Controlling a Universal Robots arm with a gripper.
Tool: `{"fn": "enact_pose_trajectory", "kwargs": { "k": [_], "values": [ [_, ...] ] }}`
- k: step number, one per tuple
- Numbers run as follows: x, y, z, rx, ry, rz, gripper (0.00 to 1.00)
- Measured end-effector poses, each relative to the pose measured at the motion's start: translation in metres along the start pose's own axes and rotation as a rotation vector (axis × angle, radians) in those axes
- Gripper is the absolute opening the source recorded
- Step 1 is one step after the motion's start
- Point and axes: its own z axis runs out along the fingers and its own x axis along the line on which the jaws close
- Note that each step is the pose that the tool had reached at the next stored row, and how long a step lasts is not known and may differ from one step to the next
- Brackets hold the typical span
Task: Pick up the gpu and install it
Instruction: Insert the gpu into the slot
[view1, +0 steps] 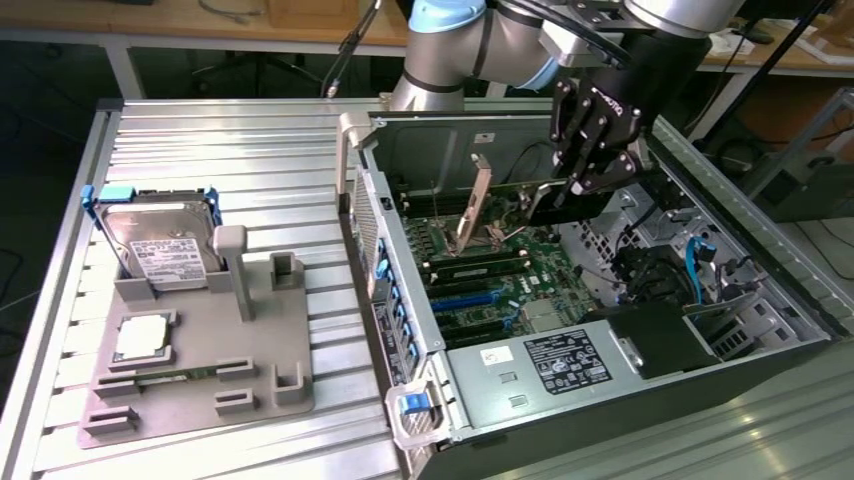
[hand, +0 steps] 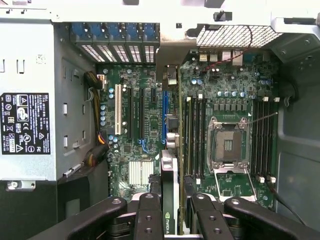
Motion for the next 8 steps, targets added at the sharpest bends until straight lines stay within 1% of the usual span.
{"fn": "enact_pose_trajectory", "kwargs": {
  "k": [3,8],
  "values": [
    [0.0000,0.0000,0.0012,0.0002,-0.0005,0.012,0.27],
    [0.0001,-0.0001,0.0057,-0.0020,-0.0013,0.041,0.27]
  ]
}}
